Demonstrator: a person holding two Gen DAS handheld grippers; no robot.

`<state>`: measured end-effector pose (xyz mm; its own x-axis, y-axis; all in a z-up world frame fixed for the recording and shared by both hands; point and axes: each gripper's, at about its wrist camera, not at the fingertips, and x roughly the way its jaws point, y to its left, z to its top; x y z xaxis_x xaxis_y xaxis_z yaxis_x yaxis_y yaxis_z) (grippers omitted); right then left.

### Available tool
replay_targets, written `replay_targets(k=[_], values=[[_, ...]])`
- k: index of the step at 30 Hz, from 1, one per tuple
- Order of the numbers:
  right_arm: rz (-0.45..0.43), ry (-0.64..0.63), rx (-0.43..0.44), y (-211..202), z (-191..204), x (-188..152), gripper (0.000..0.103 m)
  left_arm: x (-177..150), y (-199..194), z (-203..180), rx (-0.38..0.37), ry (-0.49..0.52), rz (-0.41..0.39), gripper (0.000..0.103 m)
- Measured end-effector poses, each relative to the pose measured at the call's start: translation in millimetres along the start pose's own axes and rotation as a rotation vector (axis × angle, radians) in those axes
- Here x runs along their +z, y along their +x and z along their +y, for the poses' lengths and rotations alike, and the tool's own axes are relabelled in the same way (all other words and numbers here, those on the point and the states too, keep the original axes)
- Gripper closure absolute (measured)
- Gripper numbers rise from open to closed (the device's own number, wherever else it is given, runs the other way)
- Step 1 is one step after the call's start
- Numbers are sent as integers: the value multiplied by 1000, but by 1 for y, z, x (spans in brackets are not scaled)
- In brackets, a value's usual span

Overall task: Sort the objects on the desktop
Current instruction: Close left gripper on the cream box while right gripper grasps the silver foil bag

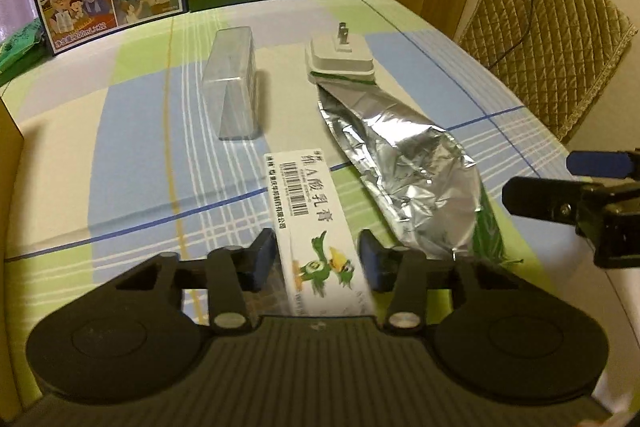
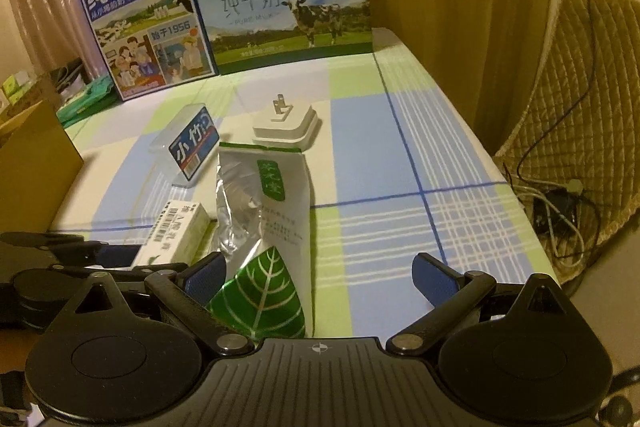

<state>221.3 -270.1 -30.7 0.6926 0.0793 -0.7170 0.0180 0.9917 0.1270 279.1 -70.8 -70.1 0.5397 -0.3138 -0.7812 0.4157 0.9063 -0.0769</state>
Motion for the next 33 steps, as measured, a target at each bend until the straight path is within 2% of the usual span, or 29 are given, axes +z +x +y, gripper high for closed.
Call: replay_targets(k=[2, 9, 17, 19, 20, 24, 28, 33], values=[[3, -26, 10, 7, 4, 3, 6, -1, -2, 6, 19, -7, -2, 70], [64, -131, 53, 46, 27, 16, 6, -12, -15, 26, 84, -32, -15, 70], [185, -226, -9, 92, 47, 23, 7, -17, -22, 36, 92, -42, -16, 70], [196, -236, -26, 96, 47, 23, 17, -16, -21, 37, 92, -44, -19, 70], [199, -231, -15, 97, 46, 22, 27, -16, -20, 37, 93, -43, -19, 70], [159, -229, -32, 86, 46, 19, 52, -15, -19, 34, 97, -30, -13, 70], [157, -221, -19, 63, 46, 5, 55, -26, -29, 30, 94, -17, -5, 70], [181, -167, 3, 18, 43, -35, 55, -63, -61, 13, 70, -3, 14, 70]])
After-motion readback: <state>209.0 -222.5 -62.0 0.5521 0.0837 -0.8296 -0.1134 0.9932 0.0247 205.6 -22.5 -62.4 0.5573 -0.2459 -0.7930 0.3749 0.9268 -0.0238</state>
